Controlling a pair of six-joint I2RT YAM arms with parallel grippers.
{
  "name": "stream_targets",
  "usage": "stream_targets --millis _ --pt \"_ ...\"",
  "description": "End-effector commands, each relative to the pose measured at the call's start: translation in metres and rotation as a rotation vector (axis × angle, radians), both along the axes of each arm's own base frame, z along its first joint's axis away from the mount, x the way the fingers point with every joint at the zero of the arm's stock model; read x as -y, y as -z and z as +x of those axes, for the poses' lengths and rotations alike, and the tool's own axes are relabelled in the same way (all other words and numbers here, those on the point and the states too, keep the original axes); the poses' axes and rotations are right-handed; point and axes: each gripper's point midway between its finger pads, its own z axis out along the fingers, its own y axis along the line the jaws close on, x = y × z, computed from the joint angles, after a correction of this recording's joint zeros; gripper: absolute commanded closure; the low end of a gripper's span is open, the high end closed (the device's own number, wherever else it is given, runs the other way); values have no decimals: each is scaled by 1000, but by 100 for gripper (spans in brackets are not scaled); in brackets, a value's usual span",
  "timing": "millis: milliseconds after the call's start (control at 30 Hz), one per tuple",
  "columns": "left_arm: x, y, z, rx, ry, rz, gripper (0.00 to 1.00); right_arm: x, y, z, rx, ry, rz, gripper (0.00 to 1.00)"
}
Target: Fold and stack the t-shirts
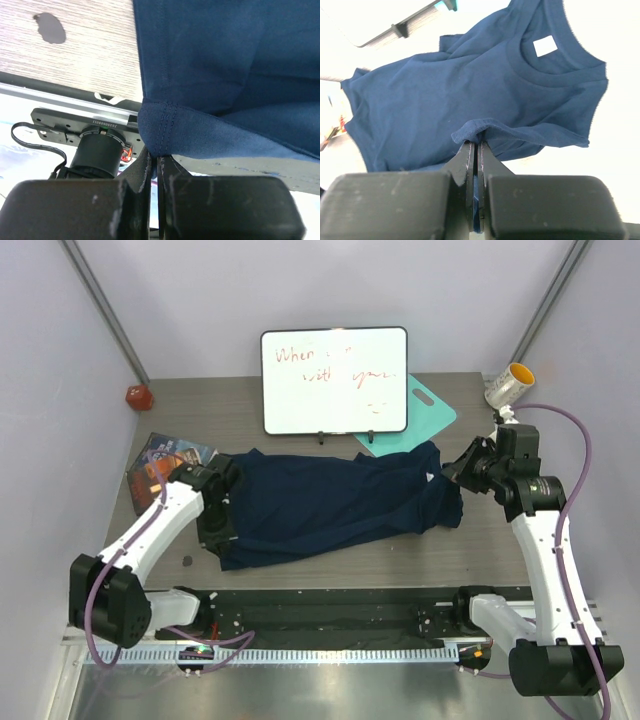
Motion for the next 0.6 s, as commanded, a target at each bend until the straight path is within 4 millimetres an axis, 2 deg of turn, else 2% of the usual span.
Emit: stream_targets --millis 0,67,167,233,267,333,367,433,500,567 --pt "7 -8 -7 7 39 -8 100 17 -24 3 90 60 -83 99" --pt "14 -9 -12 14 57 -51 100 18 -26 2 99 71 -78 99" --pt "26 -11 -4 55 107 -98 100 6 -24 5 120 51 -7 99" --pt "34 -19 13 138 121 -120 100 10 -23 7 122 75 -15 99" --pt "36 -23 20 174 121 -124 100 13 -29 10 142 90 -23 99" --pt "31 -34 38 266 106 -88 100 20 -37 15 164 125 -47 99" --pt "25 -39 39 278 100 -57 100 23 -51 17 196 135 -57 99" --pt "2 -56 47 363 69 55 100 32 -64 20 229 174 -89 99" --pt "-22 -71 46 420 33 169 100 46 -78 20 263 238 -131 99" --pt "-29 -89 44 511 3 158 100 52 -85 18 287 272 -147 99"
